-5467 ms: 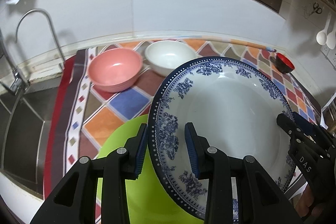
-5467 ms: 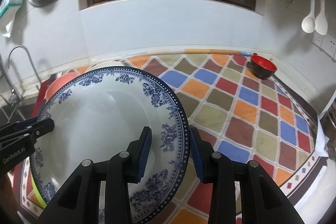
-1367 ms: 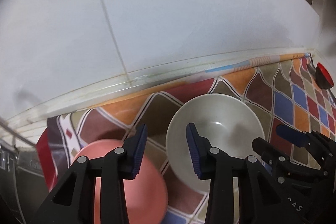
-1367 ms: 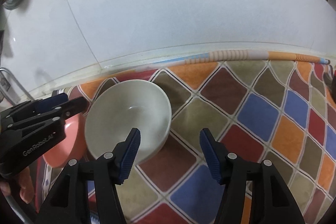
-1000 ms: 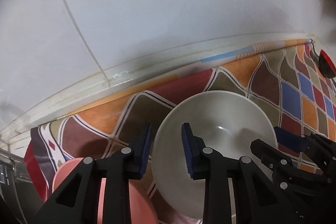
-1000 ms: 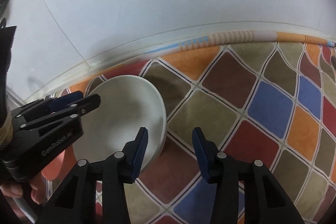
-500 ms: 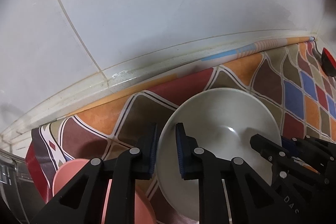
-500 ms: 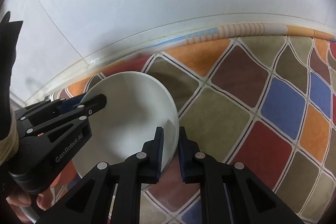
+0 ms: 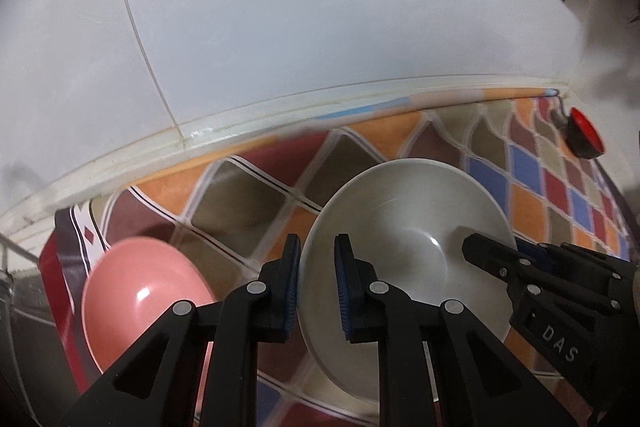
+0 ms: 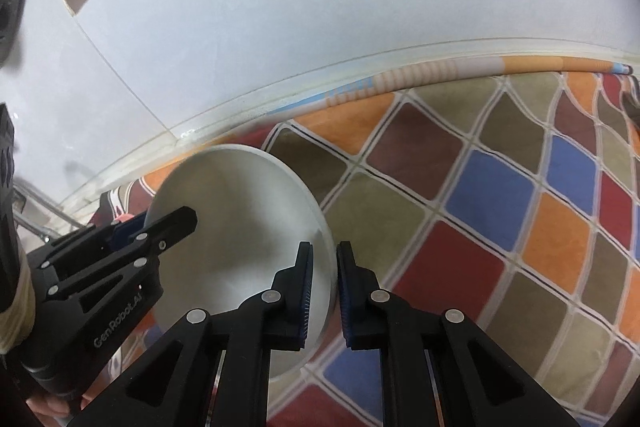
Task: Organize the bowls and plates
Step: 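Lift the white bowl with both grippers and carry it across the cloth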
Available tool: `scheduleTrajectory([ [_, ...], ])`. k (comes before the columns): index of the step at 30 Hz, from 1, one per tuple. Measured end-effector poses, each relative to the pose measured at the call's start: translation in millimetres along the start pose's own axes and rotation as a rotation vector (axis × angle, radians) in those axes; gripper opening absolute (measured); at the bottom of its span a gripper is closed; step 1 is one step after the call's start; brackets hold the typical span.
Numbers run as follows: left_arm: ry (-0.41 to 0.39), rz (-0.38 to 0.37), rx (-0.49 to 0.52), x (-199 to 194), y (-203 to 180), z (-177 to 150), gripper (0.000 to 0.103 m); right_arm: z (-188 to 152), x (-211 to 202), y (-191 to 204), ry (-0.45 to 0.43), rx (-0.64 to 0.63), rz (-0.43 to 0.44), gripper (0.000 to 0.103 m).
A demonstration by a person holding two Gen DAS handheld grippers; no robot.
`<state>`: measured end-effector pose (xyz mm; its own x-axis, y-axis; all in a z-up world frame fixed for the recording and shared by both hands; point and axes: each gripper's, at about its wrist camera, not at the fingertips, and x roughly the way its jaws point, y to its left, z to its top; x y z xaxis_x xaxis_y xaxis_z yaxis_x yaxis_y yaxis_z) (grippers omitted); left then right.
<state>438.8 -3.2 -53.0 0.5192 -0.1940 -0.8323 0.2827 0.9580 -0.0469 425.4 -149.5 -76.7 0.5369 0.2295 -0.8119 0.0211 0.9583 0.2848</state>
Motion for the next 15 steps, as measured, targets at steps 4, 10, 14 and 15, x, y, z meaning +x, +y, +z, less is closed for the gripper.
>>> scheduleTrajectory([
  [4, -0.021, -0.040, 0.003, -21.9, -20.6, -10.8, 0.018, -8.6, -25.2, -11.6, -0.007, 0.004, -0.003, 0.014],
  [10, -0.038, -0.085, 0.009, -46.1, -53.9, -29.1, 0.018, -25.9, -57.8, -30.4, -0.023, 0.016, -0.020, 0.014],
  [14, -0.031, -0.112, 0.019, -54.6, -74.1, -42.7, 0.018, -43.0, -82.2, -46.3, -0.035, 0.017, -0.040, 0.014],
  [15, -0.026, -0.121, 0.021, -56.5, -80.3, -47.9, 0.018, -47.5, -86.9, -50.3, -0.036, 0.019, -0.044, 0.014],
])
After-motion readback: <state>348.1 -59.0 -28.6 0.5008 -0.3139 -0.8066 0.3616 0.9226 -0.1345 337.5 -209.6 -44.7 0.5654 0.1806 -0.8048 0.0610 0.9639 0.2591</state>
